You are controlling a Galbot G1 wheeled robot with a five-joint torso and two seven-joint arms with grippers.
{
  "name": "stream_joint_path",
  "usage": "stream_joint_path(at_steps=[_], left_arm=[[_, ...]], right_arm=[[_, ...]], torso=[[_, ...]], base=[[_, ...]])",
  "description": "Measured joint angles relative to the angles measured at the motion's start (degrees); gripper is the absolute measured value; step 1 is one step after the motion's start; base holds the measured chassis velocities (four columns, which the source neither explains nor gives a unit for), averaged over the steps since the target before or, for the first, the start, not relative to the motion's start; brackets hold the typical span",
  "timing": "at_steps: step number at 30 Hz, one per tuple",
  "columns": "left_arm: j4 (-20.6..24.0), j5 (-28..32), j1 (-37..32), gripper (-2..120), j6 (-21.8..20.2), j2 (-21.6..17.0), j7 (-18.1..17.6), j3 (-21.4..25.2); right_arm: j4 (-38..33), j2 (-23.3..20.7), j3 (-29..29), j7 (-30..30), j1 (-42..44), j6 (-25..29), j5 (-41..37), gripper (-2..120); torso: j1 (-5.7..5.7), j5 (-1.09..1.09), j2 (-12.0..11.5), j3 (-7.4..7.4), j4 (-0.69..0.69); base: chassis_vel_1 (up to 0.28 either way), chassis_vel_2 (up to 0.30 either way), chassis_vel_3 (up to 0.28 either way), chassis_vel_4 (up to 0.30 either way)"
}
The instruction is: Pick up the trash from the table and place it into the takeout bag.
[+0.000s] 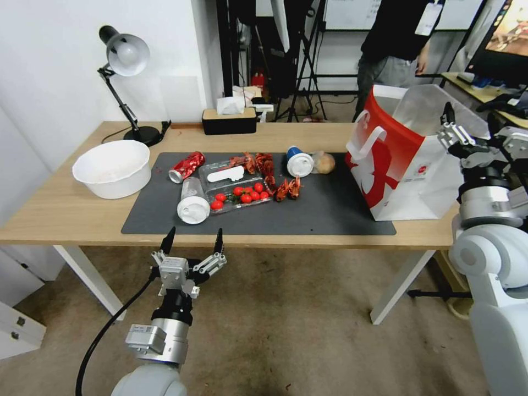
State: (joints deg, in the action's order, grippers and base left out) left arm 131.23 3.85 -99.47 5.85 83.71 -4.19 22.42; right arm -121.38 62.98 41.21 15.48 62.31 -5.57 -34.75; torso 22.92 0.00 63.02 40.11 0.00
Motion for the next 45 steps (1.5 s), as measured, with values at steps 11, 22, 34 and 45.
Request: stream_joint_path(at_steps=[11, 22, 34, 45], left_arm=[[0.07, -0.13, -0.42, 100, 0.11, 0.26, -0.06, 0.04], [-0.11, -0.32, -0.56, 100, 0.18, 0.47, -0.07, -0.35], [-0.68, -0.14, -0.55, 100, 0.69, 0.41, -0.03, -0.43], [-0.66, 0.47, -0.88, 100, 0.99, 0.14, 0.06, 0.48]], right_arm=[[-4.23, 0.17, 1.31, -1.71, 3.92, 0.91, -0.06, 100], [-9.64, 1.76, 3.81, -6.92, 12.83, 4.63, 4.54, 100], [-8.44, 9.73, -2.05, -11.95, 26.43, 12.69, 16.36, 100], [-2.44, 12.93, -6.71, -13.11, 34.04, 20.95, 23.36, 100]], torso=[[0.0, 0.0, 0.0, 0.0, 0.0], [0.0, 0.0, 0.0, 0.0, 0.0], [-0.01, 0.0, 0.0, 0.0, 0.0], [0.0, -0.01, 0.0, -0.01, 0.0]], base=[[0.0, 0.0, 0.0, 0.0], [0.0, 0.0, 0.0, 0.0], [0.0, 0.0, 0.0, 0.0], [0.0, 0.0, 0.0, 0.0]])
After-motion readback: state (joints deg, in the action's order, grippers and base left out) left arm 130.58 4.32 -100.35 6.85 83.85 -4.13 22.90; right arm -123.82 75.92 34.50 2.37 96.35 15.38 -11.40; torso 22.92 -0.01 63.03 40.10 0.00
